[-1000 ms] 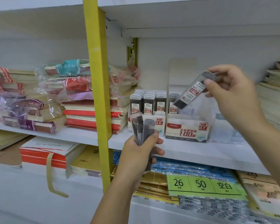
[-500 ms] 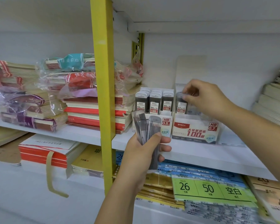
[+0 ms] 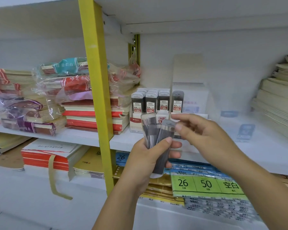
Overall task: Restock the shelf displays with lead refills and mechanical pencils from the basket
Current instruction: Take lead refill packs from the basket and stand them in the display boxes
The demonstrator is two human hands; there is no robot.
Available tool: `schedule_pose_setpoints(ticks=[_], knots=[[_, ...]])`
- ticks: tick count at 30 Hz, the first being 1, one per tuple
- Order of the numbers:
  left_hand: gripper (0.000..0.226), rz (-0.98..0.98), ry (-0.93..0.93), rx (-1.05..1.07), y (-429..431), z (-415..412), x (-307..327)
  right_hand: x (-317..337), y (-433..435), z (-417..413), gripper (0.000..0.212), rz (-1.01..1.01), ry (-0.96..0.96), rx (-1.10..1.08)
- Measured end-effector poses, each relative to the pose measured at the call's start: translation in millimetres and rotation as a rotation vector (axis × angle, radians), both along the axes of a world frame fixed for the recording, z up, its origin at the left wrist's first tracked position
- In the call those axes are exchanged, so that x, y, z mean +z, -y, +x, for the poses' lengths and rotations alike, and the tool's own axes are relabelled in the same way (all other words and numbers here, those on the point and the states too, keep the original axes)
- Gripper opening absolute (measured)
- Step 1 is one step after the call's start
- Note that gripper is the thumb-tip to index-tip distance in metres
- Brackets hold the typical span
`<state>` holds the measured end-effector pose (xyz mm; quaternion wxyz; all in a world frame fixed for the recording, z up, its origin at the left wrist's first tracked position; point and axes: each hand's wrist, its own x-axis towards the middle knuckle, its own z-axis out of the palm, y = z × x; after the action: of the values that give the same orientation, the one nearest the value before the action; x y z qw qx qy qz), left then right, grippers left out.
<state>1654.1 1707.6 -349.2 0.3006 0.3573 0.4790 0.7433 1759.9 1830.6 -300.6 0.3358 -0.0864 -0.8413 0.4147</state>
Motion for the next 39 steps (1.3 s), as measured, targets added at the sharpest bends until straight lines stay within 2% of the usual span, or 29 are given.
schedule_pose_setpoints(ticks=[8,10,12,15,18,23,26,29,31,33,34,36,39], knots=[[0.049,-0.094,-0.084,-0.108,0.4,9.9,-6.8,2.5,-17.8,14.0,0.028,-0.234,-0.154,0.115],[0.044,-0.120,-0.087,-0.111,0.6,10.5,-8.8,4.0,-23.1,17.9,0.029,-0.302,-0.196,0.156],[0.038,-0.138,-0.086,-0.065,-0.2,10.8,-11.4,3.6,-24.3,20.4,0.015,-0.357,-0.187,0.210],[0.035,-0.130,-0.078,0.023,-2.5,9.0,-13.6,-1.7,-23.9,21.5,0.034,-0.283,-0.114,0.156],[0.039,-0.127,-0.106,0.128,-3.0,8.9,-13.1,-3.4,-20.7,20.3,0.022,-0.287,-0.140,0.131],[0.035,-0.111,-0.153,0.208,-4.1,7.1,-16.1,-7.1,-21.5,18.3,0.029,-0.362,-0.137,0.079],[0.028,-0.104,-0.154,0.189,-5.3,4.1,-17.1,-9.6,-22.2,16.7,0.025,-0.357,-0.112,0.002],[0.002,-0.095,-0.101,0.161,-6.2,5.2,-12.5,6.5,-25.2,21.6,0.018,-0.249,-0.220,-0.104],[0.016,-0.104,-0.074,0.162,-9.5,2.4,-10.1,32.4,-34.1,21.6,0.017,-0.095,-0.354,-0.165],[0.017,-0.065,-0.003,0.139,-13.1,-1.7,-7.5,60.8,-44.8,12.4,0.023,0.070,-0.387,-0.188],[0.011,-0.024,0.049,0.108,-14.7,-3.8,-5.8,71.1,-49.4,4.9,0.027,0.155,-0.356,-0.205],[0.022,0.034,0.132,0.077,-16.3,-7.9,-3.4,81.0,-58.7,-12.3,0.031,0.291,-0.242,-0.223],[0.020,0.036,0.122,0.096,-16.7,-15.1,-4.0,82.1,-67.4,-33.5,0.029,0.411,-0.092,-0.197]])
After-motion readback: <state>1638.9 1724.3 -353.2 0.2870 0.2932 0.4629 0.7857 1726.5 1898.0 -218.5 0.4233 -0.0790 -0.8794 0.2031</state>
